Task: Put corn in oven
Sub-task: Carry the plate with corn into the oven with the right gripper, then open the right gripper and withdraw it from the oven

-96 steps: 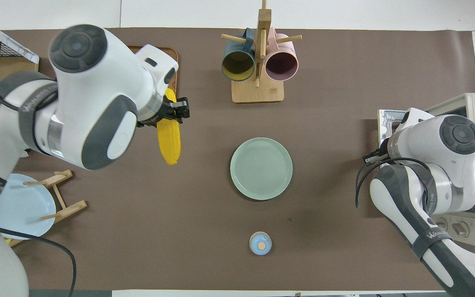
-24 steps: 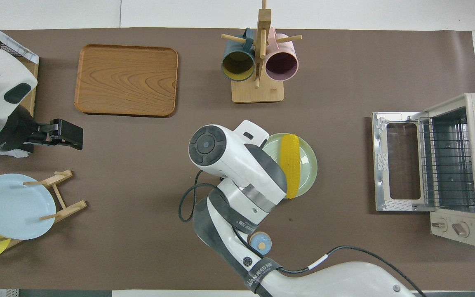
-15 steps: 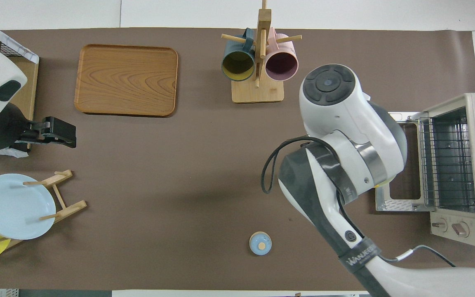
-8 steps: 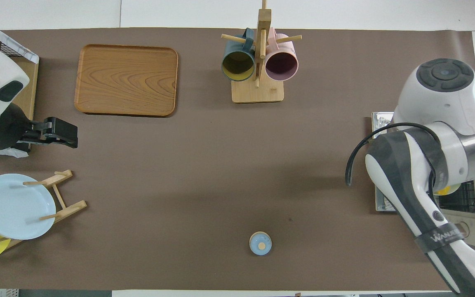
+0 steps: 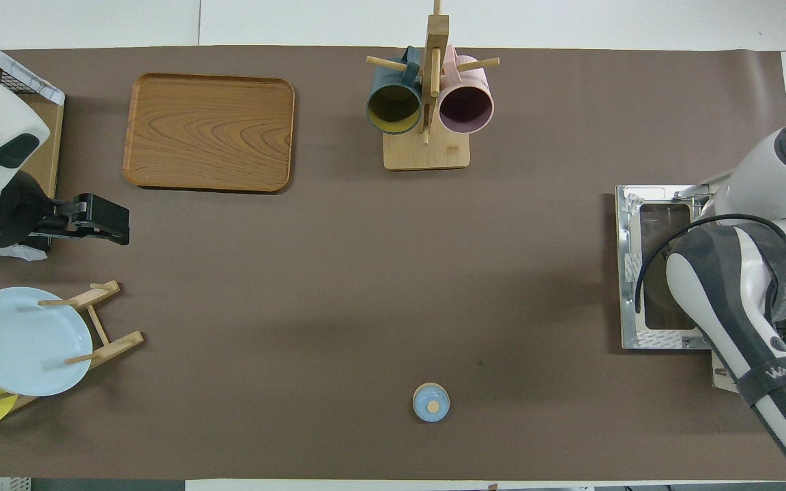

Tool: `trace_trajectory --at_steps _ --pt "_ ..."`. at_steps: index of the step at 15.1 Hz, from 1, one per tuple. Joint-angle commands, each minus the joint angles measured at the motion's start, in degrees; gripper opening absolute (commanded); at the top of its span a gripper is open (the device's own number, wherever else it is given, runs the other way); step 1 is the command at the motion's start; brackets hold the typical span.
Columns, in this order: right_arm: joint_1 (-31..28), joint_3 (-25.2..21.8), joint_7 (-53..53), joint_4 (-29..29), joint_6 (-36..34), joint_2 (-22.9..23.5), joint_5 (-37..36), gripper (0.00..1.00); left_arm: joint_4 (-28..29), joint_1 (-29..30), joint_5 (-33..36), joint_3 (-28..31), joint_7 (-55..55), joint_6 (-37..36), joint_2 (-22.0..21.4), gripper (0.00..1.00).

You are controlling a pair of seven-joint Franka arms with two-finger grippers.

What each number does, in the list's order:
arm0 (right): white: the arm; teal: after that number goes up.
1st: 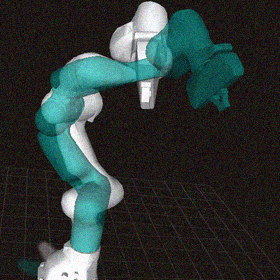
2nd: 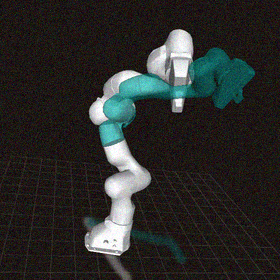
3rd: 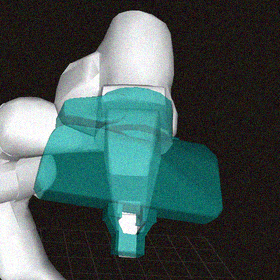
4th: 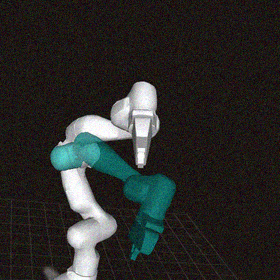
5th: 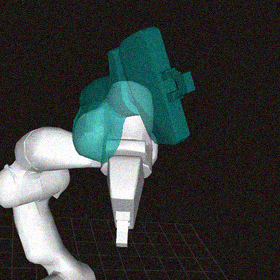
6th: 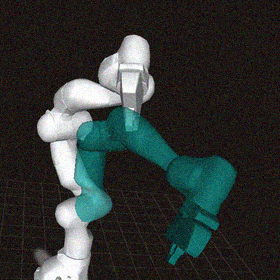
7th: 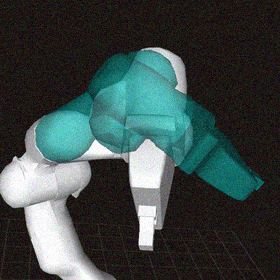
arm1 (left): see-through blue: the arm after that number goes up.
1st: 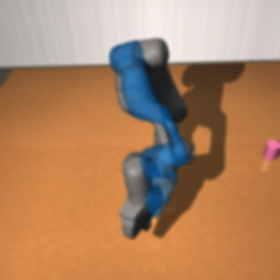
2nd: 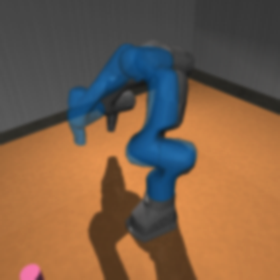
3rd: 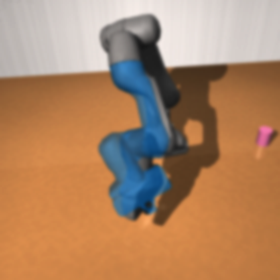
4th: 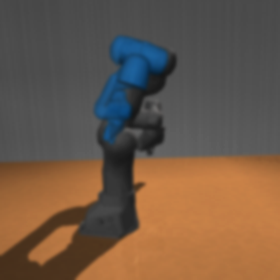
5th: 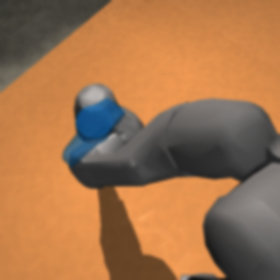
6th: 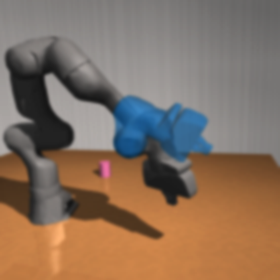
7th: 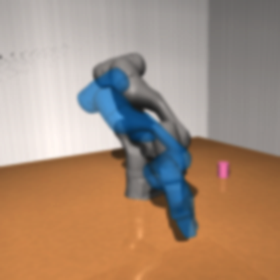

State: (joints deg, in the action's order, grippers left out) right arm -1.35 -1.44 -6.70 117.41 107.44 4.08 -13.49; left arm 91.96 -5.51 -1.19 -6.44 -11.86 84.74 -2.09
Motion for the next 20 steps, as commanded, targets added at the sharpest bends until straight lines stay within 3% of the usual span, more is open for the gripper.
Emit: trace_trajectory --at_steps 1,11,13,18,20 --pt "-2.68 0.92 -2.26 4.66 3.82 -2.84 -1.1 0.0 -0.73 1.2 0.31 -0.77 0.52 -1.07 0.24 1.0" --pt "-3.57 0.92 -1.56 8.62 9.19 -4.08 -0.92 0.0 -0.47 1.2 0.4 -0.41 0.17 -1.07 0.07 1.0" --pt "-3.48 0.92 -1.38 8.71 9.63 -3.99 -0.84 0.06 -0.47 1.2 0.4 -0.41 0.17 -1.07 0.06 1.0" --pt "-3.66 0.92 -3.31 7.92 8.5 -3.81 -0.31 0.42 -0.47 1.2 0.4 -0.41 0.17 -1.07 0.07 1.0" --pt "-3.66 0.92 -5.59 7.4 7.09 -3.9 -0.13 0.77 -0.47 1.2 0.31 -0.41 0.17 -1.07 0.07 1.0"
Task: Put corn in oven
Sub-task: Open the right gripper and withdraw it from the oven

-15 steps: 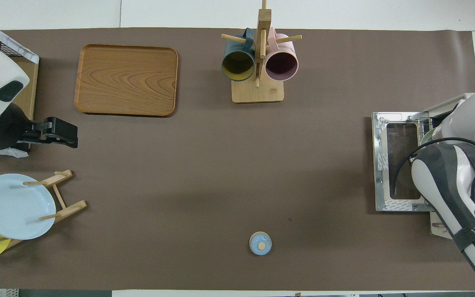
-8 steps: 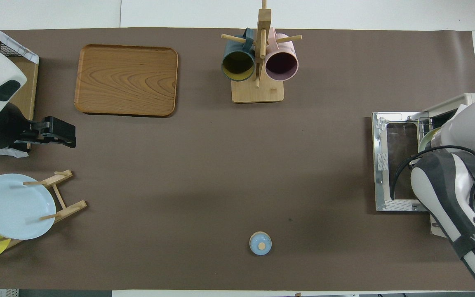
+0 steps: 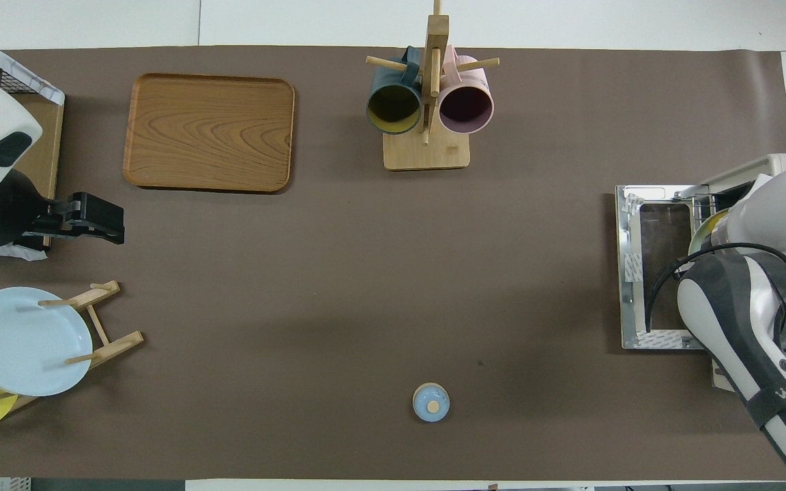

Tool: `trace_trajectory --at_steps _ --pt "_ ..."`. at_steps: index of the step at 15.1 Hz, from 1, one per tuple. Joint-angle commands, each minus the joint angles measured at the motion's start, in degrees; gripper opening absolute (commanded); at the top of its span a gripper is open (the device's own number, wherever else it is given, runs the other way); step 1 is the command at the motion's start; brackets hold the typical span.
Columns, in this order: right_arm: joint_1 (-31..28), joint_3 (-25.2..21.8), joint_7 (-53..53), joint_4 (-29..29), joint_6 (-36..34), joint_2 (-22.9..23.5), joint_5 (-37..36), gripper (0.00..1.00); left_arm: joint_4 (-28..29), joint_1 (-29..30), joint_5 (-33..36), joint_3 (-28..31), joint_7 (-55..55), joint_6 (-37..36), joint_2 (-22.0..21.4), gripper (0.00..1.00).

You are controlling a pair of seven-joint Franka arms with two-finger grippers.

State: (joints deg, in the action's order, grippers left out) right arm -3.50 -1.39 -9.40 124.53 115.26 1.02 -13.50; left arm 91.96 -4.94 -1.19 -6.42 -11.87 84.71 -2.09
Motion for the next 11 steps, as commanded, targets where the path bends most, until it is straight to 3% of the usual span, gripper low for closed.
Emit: trace_trajectory --at_steps 1,5,7,9,10,11 --pt "-1.08 0.95 -2.91 -0.86 -1.61 -0.84 -0.03 0.78 -0.47 0.63 0.4 -0.44 0.18 -1.04 0.07 1.0" --pt "1.47 1.3 -2.03 -6.75 -8.99 -0.67 2.69 0.73 -0.47 0.63 0.4 -0.44 0.18 -1.04 0.07 1.0" --pt "2.96 1.3 -0.28 -7.73 -10.06 -0.66 3.91 0.64 -0.47 0.63 0.31 -0.44 0.18 -1.04 0.07 1.0" --pt "6.03 1.3 5.14 -7.21 -8.4 -0.66 4.89 0.19 -0.47 0.63 0.4 -0.44 0.18 -1.04 0.07 1.0" --pt "8.05 1.3 8.57 -6.85 -6.65 -0.58 4.98 0.04 -0.47 0.63 0.4 -0.44 0.18 -1.04 0.07 1.0" --pt "10.07 1.21 11.82 -5.98 -4.63 -0.23 4.98 0.0 -0.47 0.63 0.4 -0.44 0.18 -1.04 0.07 1.0"
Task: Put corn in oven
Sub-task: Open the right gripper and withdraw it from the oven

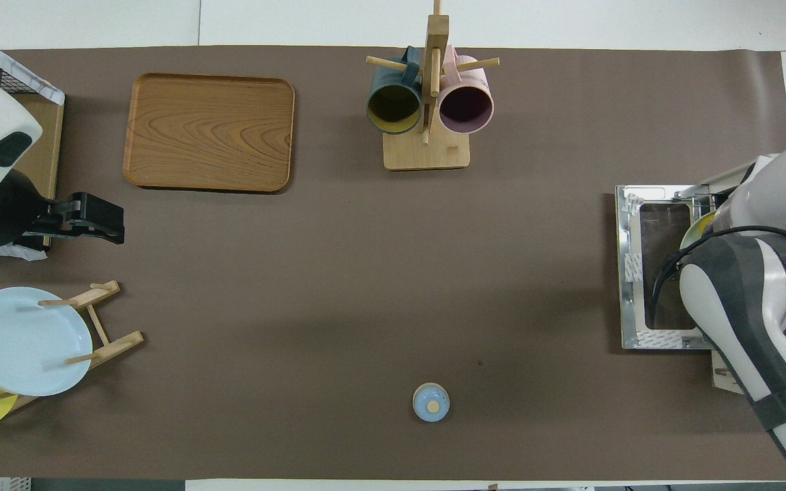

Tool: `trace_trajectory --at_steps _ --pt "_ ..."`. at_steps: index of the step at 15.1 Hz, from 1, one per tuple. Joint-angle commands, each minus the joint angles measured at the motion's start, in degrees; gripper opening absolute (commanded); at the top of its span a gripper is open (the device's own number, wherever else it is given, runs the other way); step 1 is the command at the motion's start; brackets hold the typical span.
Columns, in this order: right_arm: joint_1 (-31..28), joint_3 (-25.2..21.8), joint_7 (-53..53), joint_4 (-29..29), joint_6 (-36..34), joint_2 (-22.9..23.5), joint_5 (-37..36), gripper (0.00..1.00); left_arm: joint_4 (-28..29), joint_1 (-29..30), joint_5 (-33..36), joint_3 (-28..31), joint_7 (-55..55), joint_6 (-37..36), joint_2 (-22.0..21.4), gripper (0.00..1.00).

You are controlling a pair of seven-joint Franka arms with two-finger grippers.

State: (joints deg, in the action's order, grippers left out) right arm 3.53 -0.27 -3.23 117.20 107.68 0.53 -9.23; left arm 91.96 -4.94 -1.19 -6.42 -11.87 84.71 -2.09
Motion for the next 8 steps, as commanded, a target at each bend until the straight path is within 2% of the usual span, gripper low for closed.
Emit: trace_trajectory --at_steps 1,4,6,8 --pt "3.67 0.1 7.86 2.24 5.59 1.3 0.61 0.0 -0.47 0.63 0.4 -0.44 0.18 -1.04 0.07 1.0" --pt "2.98 0.1 9.47 7.59 15.68 3.68 0.61 0.0 -0.47 0.63 0.4 -0.44 0.18 -1.04 0.07 1.0" --pt "2.88 0.1 9.9 8.13 17.47 6.48 0.7 0.0 -0.47 0.63 0.4 -0.44 0.18 -1.04 0.07 1.0" --pt "2.97 0.1 10.96 8.13 17.65 7.11 0.61 0.0 -0.47 0.63 0.31 -0.44 0.18 -1.04 0.07 1.0"
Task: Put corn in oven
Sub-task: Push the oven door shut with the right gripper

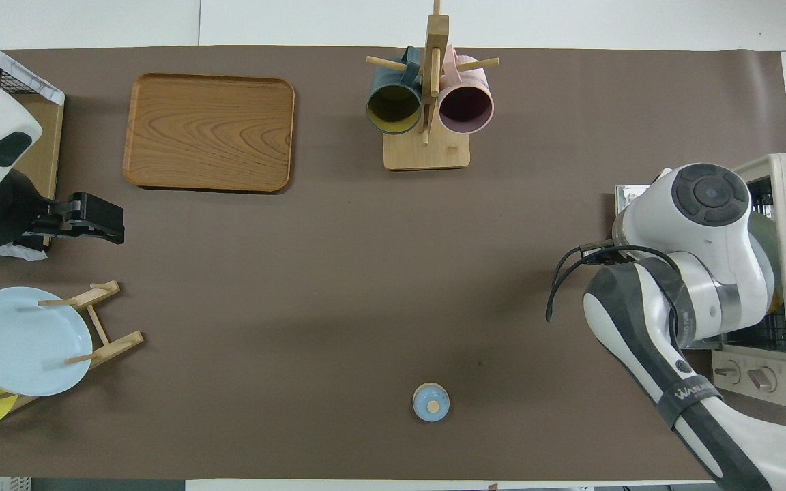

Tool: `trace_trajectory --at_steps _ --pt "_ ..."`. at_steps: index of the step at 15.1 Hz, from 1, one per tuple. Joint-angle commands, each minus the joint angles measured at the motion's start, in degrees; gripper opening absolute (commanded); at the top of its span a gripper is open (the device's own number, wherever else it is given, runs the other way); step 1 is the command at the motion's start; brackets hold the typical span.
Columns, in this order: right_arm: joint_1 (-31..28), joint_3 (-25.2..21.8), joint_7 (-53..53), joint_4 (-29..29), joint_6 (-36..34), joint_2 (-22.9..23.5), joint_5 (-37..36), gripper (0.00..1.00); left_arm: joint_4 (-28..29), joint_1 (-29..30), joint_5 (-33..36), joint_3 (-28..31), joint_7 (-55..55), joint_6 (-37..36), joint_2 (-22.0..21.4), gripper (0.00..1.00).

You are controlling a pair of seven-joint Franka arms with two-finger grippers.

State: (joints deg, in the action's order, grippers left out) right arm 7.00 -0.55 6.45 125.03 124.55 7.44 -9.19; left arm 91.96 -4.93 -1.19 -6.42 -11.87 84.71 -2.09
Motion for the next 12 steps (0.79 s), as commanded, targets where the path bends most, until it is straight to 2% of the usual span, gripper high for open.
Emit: trace_trajectory --at_steps 1,9,12 --pt "-0.5 0.37 1.37 0.48 0.87 0.21 0.58 0.0 -0.47 0.63 0.4 -0.44 0.18 -1.04 0.07 1.0" --pt "-0.59 0.11 1.45 1.18 -1.06 0.64 -0.91 0.0 -0.47 0.63 0.4 -0.44 0.18 -1.04 0.07 1.0" --pt "-0.59 0.11 1.46 1.18 -1.24 0.64 -3.72 0.0 -0.47 0.63 0.4 -0.44 0.18 -1.04 0.07 1.0"
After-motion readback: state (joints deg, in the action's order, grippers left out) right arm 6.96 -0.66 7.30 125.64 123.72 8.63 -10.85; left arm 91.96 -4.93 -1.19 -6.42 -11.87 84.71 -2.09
